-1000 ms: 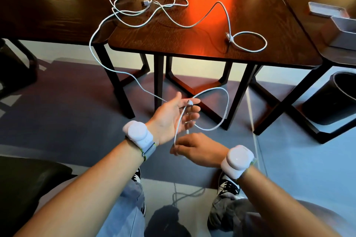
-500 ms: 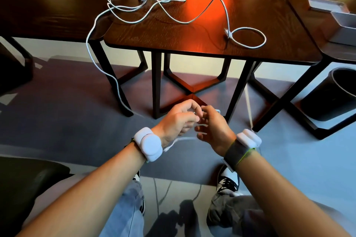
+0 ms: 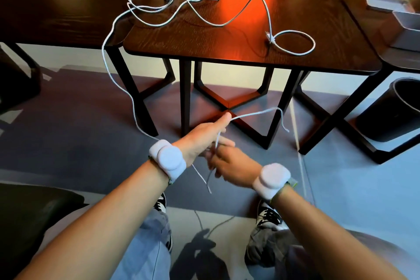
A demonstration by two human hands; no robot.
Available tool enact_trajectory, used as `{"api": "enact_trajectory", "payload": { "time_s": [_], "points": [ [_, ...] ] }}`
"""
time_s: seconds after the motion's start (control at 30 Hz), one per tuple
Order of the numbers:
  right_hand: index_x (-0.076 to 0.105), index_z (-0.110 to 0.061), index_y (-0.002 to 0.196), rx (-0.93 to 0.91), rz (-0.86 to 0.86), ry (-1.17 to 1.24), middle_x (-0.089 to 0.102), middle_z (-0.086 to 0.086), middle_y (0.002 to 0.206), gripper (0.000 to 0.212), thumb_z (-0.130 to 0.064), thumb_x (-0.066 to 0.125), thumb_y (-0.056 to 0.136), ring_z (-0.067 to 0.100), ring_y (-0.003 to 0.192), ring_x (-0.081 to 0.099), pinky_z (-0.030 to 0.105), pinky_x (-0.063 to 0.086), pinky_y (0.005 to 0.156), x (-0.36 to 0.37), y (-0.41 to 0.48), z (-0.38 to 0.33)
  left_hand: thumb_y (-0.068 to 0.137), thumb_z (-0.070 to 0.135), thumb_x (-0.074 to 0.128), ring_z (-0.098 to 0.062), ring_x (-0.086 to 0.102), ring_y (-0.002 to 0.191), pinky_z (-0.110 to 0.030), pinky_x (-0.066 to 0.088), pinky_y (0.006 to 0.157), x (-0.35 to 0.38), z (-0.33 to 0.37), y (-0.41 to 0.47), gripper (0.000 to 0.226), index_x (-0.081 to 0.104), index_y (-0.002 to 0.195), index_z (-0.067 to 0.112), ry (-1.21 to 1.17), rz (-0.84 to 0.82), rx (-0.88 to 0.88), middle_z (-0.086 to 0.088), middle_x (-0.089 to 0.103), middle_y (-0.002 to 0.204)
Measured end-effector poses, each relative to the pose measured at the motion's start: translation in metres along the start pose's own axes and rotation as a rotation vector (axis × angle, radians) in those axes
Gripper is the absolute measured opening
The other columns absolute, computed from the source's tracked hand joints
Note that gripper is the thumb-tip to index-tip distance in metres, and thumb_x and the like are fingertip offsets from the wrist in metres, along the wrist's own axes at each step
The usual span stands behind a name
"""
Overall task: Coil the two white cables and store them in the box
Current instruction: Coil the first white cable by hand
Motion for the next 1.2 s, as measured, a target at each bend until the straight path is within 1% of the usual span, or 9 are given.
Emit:
{"api": "enact_trajectory", "payload": {
  "time_s": [0.13, 0.2, 0.27, 0.47, 0.63, 0.73, 0.83, 0.97, 1.2],
  "points": [
    [0.054, -0.023, 0.080, -0.037, -0.151, -0.658, 0.066, 0.006, 0.097, 0.044, -0.060, 0.035, 0.096, 0.031, 0.090, 0.061, 0.039, 0.048, 0.072, 0.021, -0.011, 0.006, 0.101, 0.020, 0.059, -0.008, 0.060, 0.056, -0.024, 0.055, 0.057, -0.003, 0.000, 0.007, 0.040, 0.039, 0.135, 0.014, -0.207, 0.069, 0.111, -0.003, 0.071, 0.081],
    [0.050, -0.025, 0.077, -0.043, -0.031, -0.751, 0.066, 0.004, 0.094, 0.048, -0.065, 0.031, 0.093, 0.032, 0.088, 0.062, 0.035, 0.042, 0.066, 0.004, -0.014, 0.008, 0.103, 0.027, 0.051, -0.006, 0.043, 0.043, -0.020, 0.037, 0.043, -0.015, 0.005, 0.005, 0.015, 0.059, 0.104, 0.014, 0.028, 0.164, 0.110, 0.001, 0.056, 0.070],
    [0.046, -0.025, 0.077, -0.037, 0.164, -0.725, 0.065, 0.002, 0.091, 0.037, -0.058, 0.038, 0.092, 0.031, 0.086, 0.062, 0.033, 0.040, 0.062, -0.023, -0.014, 0.005, 0.101, 0.046, 0.047, -0.015, 0.054, 0.057, -0.027, 0.042, 0.054, -0.024, 0.010, 0.004, 0.042, 0.069, 0.087, 0.012, 0.500, 0.261, 0.156, 0.001, 0.061, 0.067],
    [0.051, -0.013, 0.112, -0.007, 0.254, -0.442, 0.050, 0.006, 0.111, 0.039, -0.034, 0.067, 0.083, 0.025, 0.101, 0.052, 0.041, 0.045, 0.084, -0.043, -0.003, 0.013, 0.093, 0.052, 0.050, -0.011, 0.047, 0.054, -0.032, 0.036, 0.056, -0.011, 0.016, -0.003, 0.055, 0.054, 0.055, 0.013, 0.674, 0.247, 0.341, 0.008, 0.047, 0.043],
    [0.050, -0.018, 0.062, 0.211, 0.078, 0.087, 0.057, -0.005, 0.056, 0.043, -0.041, 0.048, 0.098, 0.018, 0.056, 0.057, 0.032, 0.050, 0.064, -0.020, 0.002, 0.018, 0.098, 0.054, 0.047, -0.023, 0.051, 0.078, -0.035, 0.038, 0.068, -0.031, 0.036, -0.014, 0.049, 0.049, 0.062, 0.021, 0.827, 0.559, 0.547, 0.008, 0.052, 0.063],
    [0.036, -0.023, 0.054, 0.267, 0.078, 0.519, 0.033, -0.007, 0.046, 0.046, -0.032, 0.051, 0.096, 0.013, 0.041, 0.029, 0.024, 0.031, 0.042, -0.016, 0.000, 0.015, 0.099, 0.061, 0.034, -0.021, 0.052, 0.095, -0.041, 0.041, 0.086, -0.017, 0.035, -0.010, 0.049, 0.060, 0.085, 0.022, 0.946, 0.305, 0.634, 0.005, 0.058, 0.088],
    [0.030, -0.026, 0.053, 0.296, 0.098, 0.610, 0.025, -0.007, 0.049, 0.046, -0.028, 0.050, 0.094, 0.011, 0.043, 0.018, 0.021, 0.015, 0.042, -0.022, -0.003, 0.012, 0.096, 0.061, 0.038, -0.023, 0.049, 0.069, -0.039, 0.041, 0.067, -0.020, 0.043, -0.012, 0.049, 0.045, 0.067, 0.022, 0.825, 0.272, 0.680, 0.004, 0.046, 0.068],
    [0.020, -0.025, 0.059, 0.245, -0.307, 0.934, 0.013, -0.007, 0.054, 0.042, -0.036, 0.040, 0.094, 0.010, 0.046, 0.006, 0.020, 0.005, 0.039, -0.007, -0.012, -0.006, 0.100, 0.051, 0.047, -0.037, 0.055, 0.084, -0.040, 0.037, 0.067, -0.067, 0.057, -0.019, 0.046, 0.051, 0.076, 0.012, 0.834, 0.730, 0.683, -0.007, 0.053, 0.077],
    [0.027, -0.014, 0.055, -0.083, -0.692, 1.495, 0.017, 0.000, 0.049, 0.052, -0.041, 0.028, 0.098, 0.010, 0.044, 0.008, 0.022, 0.004, 0.038, -0.007, -0.027, -0.055, 0.104, 0.044, 0.036, -0.040, 0.057, 0.106, -0.047, 0.044, 0.082, -0.025, 0.016, -0.005, 0.040, 0.055, 0.093, 0.011, 1.150, 0.581, 0.484, -0.017, 0.061, 0.106]
  ]
}}
Point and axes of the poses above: each hand's wrist, its own y-axis towards the middle knuckle, its own x-axis out of the palm, z = x × y, the point moved 6 cm from there along y, towards the middle knuckle
